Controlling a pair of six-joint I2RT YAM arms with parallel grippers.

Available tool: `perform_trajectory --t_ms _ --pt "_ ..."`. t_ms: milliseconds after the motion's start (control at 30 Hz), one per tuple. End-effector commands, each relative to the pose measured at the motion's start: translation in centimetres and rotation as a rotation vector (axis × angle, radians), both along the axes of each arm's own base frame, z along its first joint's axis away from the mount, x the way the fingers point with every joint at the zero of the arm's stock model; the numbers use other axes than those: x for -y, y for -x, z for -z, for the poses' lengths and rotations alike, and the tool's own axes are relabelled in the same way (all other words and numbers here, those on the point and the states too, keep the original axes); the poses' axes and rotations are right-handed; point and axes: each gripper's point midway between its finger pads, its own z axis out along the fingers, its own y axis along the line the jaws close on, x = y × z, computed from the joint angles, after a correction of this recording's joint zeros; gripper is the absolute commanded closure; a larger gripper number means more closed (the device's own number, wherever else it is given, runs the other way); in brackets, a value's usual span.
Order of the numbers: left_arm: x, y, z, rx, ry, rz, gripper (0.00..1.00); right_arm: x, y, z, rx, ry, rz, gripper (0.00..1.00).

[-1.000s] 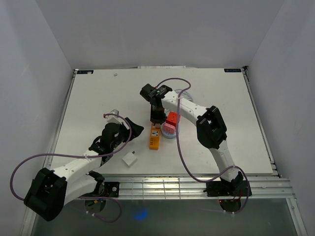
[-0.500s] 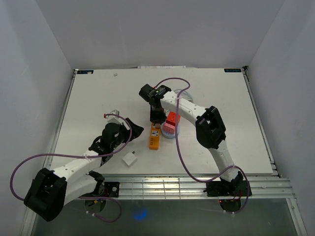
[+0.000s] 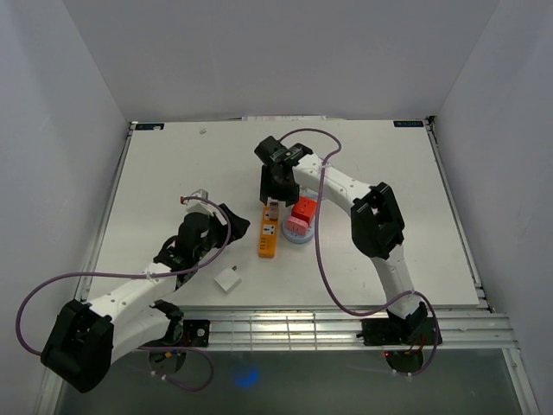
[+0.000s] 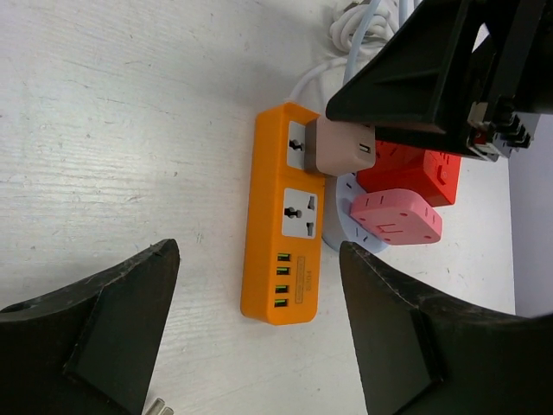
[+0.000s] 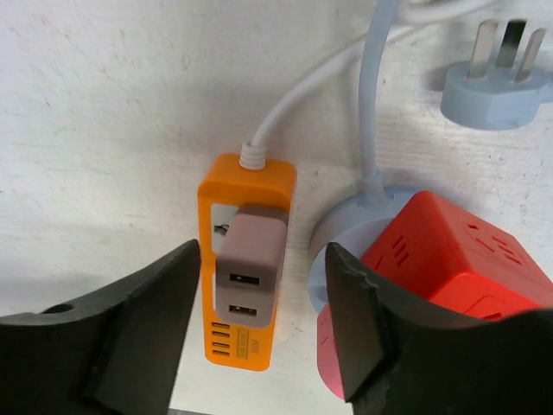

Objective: Insert the plug

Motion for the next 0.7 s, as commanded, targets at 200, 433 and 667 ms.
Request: perform_trajectory --t_ms 200,433,667 --pt "-0.4 -0.7 -2.2 0.044 -0.023 -0.012 0.14 -1.5 -2.0 -7.2 0.157 -0.143 -0.042 0.25" --pt "-0.8 -0.3 -2.9 0.044 -0.068 0.000 0.09 0.6 -1.3 -9.2 0.247 -0.119 -0.104 0.16" --pt "-2.5 1.3 -2.4 -0.053 -0.127 -0.036 0.03 3.8 0.2 -9.3 0.395 -0.094 -0.209 0.10"
